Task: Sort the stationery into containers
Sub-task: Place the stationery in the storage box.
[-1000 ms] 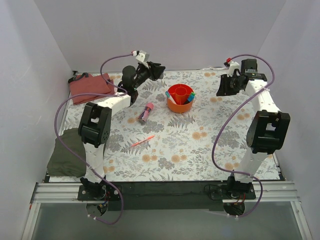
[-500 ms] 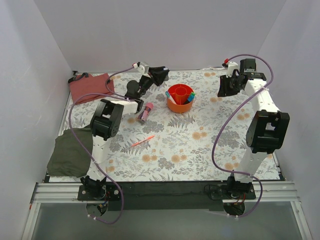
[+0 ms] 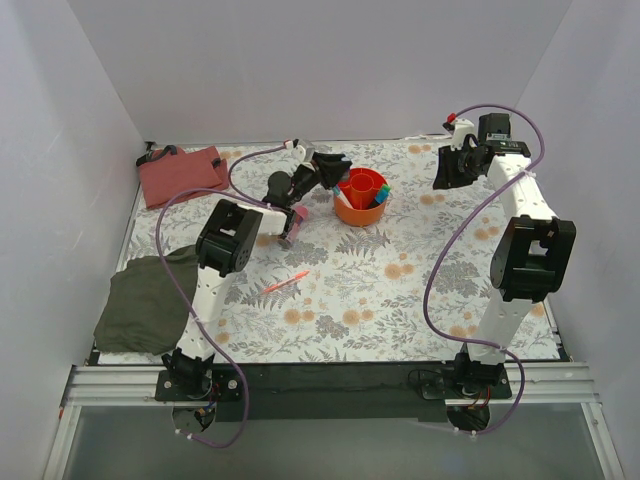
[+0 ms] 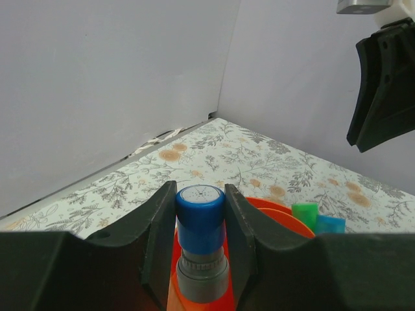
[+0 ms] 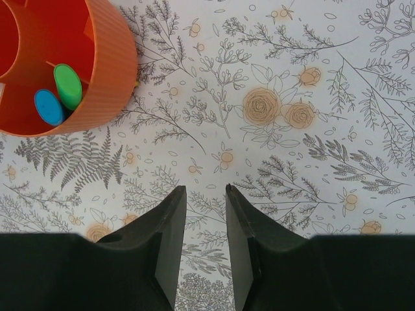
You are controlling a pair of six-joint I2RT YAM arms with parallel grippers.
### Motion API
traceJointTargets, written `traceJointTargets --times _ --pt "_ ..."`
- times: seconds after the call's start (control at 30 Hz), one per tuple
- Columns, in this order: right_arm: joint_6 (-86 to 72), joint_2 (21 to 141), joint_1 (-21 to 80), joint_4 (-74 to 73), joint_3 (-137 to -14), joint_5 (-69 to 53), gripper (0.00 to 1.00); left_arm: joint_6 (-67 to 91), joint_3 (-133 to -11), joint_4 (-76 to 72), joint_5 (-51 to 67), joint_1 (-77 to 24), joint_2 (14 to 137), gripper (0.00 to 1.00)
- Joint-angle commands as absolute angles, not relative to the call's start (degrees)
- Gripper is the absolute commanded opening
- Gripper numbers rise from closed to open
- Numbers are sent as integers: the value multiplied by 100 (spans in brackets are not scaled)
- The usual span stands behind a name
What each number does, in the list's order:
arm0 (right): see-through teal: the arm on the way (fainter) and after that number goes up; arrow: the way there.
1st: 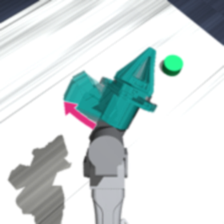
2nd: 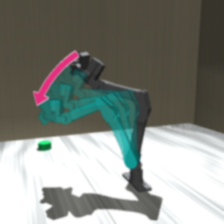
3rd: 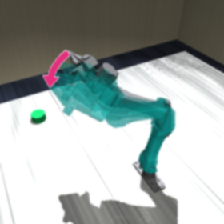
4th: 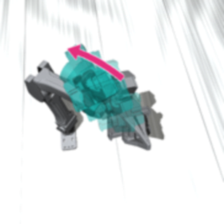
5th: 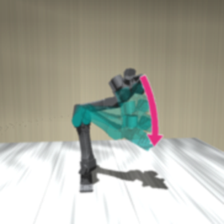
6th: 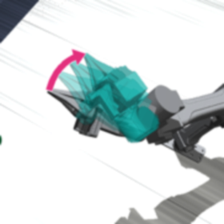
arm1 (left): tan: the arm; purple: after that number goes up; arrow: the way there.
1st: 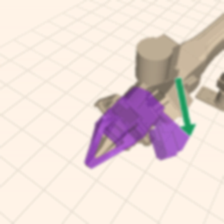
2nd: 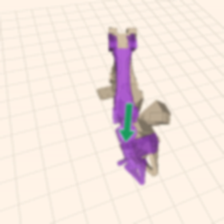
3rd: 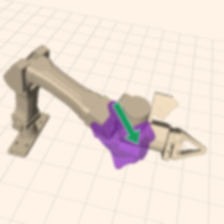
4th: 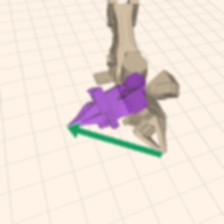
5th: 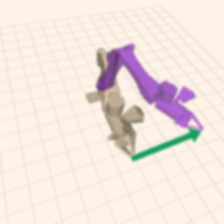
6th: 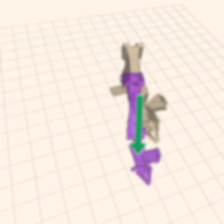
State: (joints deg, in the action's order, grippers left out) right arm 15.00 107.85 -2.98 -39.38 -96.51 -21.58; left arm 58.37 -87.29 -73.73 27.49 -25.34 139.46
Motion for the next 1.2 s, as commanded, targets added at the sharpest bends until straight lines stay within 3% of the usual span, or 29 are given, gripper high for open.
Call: traceJointTargets --times 0.0,0.23,0.4,0.57,0.73,1.17 --pt "1477 10758 -308 -3876 -9730 -2347 39 5836 -9105 -7453 2786 -2557 14124 0" --pt "1494 10802 -308 -3858 -9650 -2329 39 5827 -9246 -7497 2725 -2593 14282 0" --pt "1477 10916 -308 -3858 -9694 -2382 39 5775 -8957 -7655 2716 -2575 14124 22" --pt "1406 10986 -308 -3867 -9835 -2426 39 5775 -8658 -7638 2812 -2531 13773 37" --pt "1415 11048 -308 -3858 -9888 -2470 39 5704 -8280 -7690 2909 -2505 13500 45" --pt "1371 10679 -308 -3850 -9888 -2496 39 5371 -8490 -6760 2742 -2356 12368 48"
